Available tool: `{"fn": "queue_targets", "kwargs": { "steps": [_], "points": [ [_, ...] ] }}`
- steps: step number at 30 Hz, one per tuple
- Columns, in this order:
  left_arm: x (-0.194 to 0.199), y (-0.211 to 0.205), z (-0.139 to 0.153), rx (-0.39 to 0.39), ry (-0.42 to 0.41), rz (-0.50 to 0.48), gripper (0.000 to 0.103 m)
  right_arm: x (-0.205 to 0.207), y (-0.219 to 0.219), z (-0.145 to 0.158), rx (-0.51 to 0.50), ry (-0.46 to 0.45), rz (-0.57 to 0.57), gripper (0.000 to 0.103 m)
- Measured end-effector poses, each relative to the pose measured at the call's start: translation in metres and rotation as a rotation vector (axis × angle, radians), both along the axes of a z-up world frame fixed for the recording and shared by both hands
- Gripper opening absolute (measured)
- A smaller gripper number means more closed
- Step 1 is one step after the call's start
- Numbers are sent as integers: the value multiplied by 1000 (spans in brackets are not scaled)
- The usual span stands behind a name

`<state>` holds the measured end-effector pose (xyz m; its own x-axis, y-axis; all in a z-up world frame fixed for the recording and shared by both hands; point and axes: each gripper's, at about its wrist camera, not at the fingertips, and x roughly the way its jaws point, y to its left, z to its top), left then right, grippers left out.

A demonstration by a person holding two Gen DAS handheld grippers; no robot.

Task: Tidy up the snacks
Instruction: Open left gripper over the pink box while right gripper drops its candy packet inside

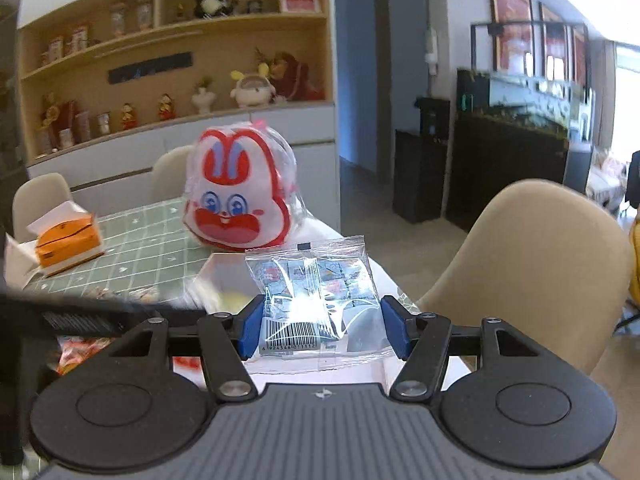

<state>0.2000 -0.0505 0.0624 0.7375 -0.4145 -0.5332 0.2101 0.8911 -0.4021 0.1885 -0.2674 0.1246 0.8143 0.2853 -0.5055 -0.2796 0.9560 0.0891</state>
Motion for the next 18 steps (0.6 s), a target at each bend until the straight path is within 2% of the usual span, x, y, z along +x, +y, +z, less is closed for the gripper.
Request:
{"fn": "queue_targets", "kwargs": {
  "steps": [2,5,9,11,14,18],
  "points": [
    [5,4,-6,-34,7,3,50,24,5,-7,13,52,-13,61],
    [-3,19,0,-89,-33,1,50,58,15,-22,25,127,-35,62],
    [-23,56,13,-69,-73,46,50,89,31,-41,30,207,-24,65],
    [-31,83,15,-37,-68,93,50,89,35,-43,39,210,-30,70],
    [-45,133,12,1,-55,180,50,77,40,-41,58,196,-26,71],
    [-67,208,6,20,-75,371,50,46,56,-38,43,160,28,71]
  ]
}}
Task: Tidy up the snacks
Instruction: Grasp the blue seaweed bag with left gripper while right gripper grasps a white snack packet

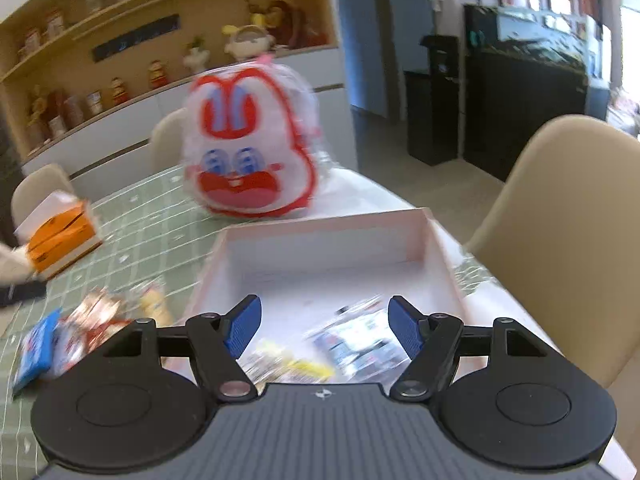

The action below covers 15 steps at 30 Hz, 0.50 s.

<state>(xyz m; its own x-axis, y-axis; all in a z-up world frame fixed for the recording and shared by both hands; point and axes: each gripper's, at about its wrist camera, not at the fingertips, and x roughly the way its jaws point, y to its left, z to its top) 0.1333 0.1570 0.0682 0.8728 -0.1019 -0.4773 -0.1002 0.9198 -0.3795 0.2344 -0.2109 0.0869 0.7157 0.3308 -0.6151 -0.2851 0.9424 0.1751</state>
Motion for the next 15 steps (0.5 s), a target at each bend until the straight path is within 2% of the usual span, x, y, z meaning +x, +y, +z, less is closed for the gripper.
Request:
{"fn": "queue_targets", "kwargs": {
  "steps": [2,5,8,13,15],
  "points": [
    [-3,34,-8,-6,2,104,49,-20,13,0,-13,-16,40,71],
    [0,68,-29,-60,86,170,49,-50,31,-1,-11,-23,123,71],
    [-2,79,-49,-107,163,154,49,-77,48,-7,-6,-20,185,75],
    [-29,70,-49,-156,161,71,49,-113,76,-14,-37,-26,298,76],
    [-45,61,-50,-144,185,61,49,-122,88,-17,-53,-23,330,76]
  ]
}}
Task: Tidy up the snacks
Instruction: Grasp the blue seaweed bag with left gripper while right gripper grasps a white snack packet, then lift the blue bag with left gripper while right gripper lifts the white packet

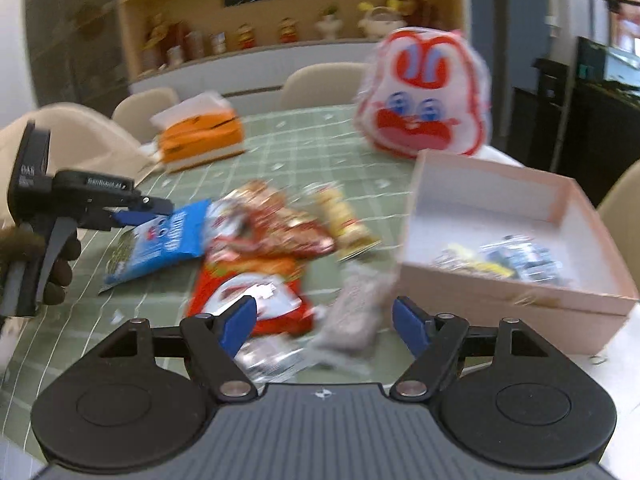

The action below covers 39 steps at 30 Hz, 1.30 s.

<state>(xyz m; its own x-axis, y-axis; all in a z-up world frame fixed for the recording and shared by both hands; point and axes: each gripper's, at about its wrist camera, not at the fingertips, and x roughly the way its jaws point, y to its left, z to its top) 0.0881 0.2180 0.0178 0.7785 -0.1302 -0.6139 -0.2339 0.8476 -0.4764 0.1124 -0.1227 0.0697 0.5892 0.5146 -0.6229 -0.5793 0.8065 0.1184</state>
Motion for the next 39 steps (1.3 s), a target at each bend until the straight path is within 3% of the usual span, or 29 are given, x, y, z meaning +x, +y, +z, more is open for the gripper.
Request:
{"fn": "queue_targets", "kwargs": {
  "steps": [4,10,16,19,24,29,30,34,36,39],
  "points": [
    [-30,-21,-6,16,33,-47,49,-13,22,-8,8,46,65,76],
    [-67,-46,-7,50,19,-127,49,-30,48,-23,-29,80,101,76],
    [-88,-76,-6,219,0,-189,50,-33,63,0,-10,11,83,76],
    [-96,-89,-4,263,-4,-237,50,-18,89,16,6,15,92,79],
    [-102,-94,-5,277,-9,-270,50,29,157,9,-9,105,66,79],
    [-103,-93,-4,274,6,-292,52,61,223,-11,-137,131,2,79],
    [-103,-93,-3,276,10,-297,52,66,231,-15,-154,151,-15,83],
    [-106,-98,-2,286,14,-317,52,80,248,-29,-205,208,-38,86],
    [-107,-98,-3,283,13,-320,52,78,245,-29,-197,202,-28,76],
    [-105,-96,-3,273,13,-318,52,70,232,-20,-162,206,-23,76]
  ]
}}
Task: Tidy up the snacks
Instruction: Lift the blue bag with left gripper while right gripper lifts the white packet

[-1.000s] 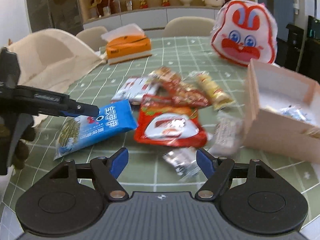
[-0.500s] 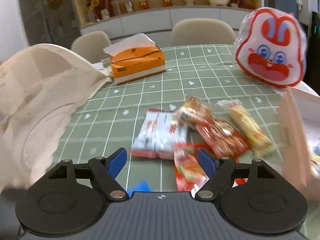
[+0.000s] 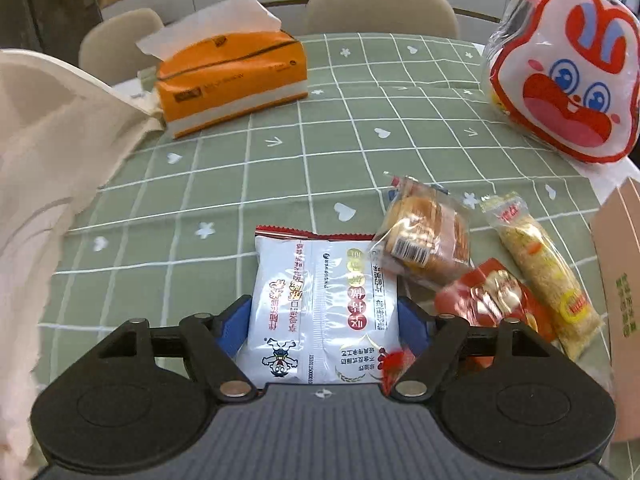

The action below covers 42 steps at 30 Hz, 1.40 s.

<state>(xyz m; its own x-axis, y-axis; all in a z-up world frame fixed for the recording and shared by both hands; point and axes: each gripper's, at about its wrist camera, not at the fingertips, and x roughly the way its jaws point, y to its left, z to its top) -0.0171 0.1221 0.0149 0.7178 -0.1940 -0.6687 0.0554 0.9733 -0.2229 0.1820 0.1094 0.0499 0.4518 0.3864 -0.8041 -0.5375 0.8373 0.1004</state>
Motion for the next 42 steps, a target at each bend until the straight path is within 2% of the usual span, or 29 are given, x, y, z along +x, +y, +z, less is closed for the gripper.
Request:
{"fn": "queue_targets", "kwargs": {
  "steps": [10,17,21,24,27,30,32,35,42],
  "points": [
    [2,5,-2,-29,2,6,52,-84,-79,54,97,-165,199,76],
    [5,-3,-2,-50,5,1,52,-140,-153,45,65,-238,183,76],
    [3,-7,-1,-45,10,-12,52,-163,-169,26,-62,-318,155,76],
    [-1,-11,0,-26,6,-12,51,-166,-176,8,-98,-281,142,77],
    [-3,-15,0,-11,3,-16,51,-164,-181,1,-24,-196,126,77],
    [-4,-16,0,-10,3,-19,51,-168,-186,1,69,-147,129,77],
    [-4,-16,0,-10,4,-19,51,-173,-181,-1,73,-150,143,77],
    [-4,-15,0,-15,5,-19,52,-179,-171,-5,27,-189,152,77],
    [-4,-15,0,-19,5,-19,52,-177,-176,-7,28,-186,131,77]
  ]
}}
